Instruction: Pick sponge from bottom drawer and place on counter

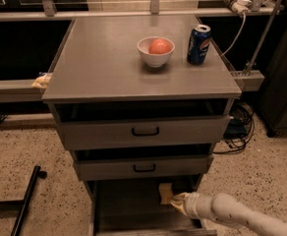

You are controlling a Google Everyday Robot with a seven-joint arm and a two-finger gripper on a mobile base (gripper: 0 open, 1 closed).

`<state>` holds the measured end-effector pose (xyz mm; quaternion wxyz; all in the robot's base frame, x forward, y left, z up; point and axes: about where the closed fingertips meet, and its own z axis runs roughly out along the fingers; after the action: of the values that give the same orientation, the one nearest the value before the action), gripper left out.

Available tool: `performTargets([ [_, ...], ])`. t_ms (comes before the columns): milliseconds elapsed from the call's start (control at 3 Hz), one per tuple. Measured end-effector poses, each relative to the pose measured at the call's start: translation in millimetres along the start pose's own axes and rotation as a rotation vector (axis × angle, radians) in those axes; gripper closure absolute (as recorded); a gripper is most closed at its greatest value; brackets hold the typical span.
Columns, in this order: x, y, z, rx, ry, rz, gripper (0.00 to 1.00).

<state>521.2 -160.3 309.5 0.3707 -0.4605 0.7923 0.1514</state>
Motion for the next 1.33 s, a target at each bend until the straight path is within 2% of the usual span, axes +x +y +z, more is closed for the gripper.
performTargets([
  [333, 12, 16, 14, -0.022, -0.004, 0.029, 1.00],
  [667, 38, 12, 27, 0.005, 0.040, -0.034, 1.00],
  [1000, 68, 9, 50, 0.030, 0.046, -0.081, 1.00],
  [1333, 87, 12, 81, 0.015, 0.026, -0.096, 0.81],
])
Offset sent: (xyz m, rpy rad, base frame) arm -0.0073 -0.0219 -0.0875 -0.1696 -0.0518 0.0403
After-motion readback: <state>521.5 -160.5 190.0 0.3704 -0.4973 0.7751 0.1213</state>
